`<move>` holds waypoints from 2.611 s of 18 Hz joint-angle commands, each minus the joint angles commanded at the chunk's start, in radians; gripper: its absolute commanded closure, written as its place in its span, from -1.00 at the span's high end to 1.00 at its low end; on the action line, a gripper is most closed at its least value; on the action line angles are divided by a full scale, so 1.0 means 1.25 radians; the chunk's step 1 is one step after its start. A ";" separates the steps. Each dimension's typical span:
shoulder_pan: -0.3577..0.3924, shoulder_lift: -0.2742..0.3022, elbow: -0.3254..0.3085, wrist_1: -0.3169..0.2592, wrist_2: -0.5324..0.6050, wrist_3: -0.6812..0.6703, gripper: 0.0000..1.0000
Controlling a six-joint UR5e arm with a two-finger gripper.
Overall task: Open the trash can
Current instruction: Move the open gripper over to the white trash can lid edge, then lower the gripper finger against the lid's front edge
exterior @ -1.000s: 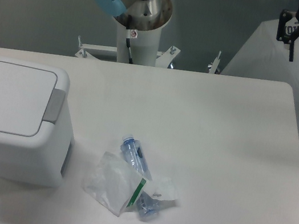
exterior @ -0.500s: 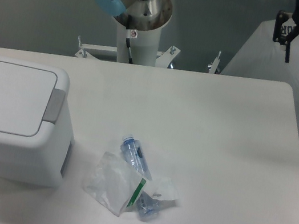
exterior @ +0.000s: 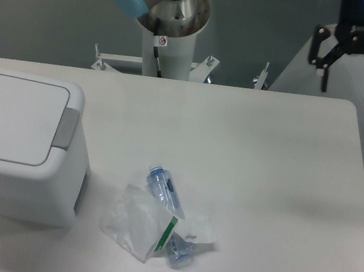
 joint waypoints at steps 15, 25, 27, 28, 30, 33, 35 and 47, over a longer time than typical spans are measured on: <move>-0.209 -0.016 0.011 0.001 -0.065 -0.399 1.00; -0.318 -0.047 -0.017 0.004 -0.060 -0.425 1.00; -0.334 -0.045 -0.022 0.004 -0.059 -0.425 1.00; -0.338 -0.047 -0.021 0.004 -0.060 -0.425 1.00; -0.350 -0.049 -0.022 0.004 -0.060 -0.425 1.00; -0.373 -0.049 -0.023 0.005 -0.060 -0.425 1.00; -0.383 -0.058 -0.022 0.005 -0.060 -0.425 1.00; -0.421 -0.090 -0.022 0.031 -0.055 -0.425 1.00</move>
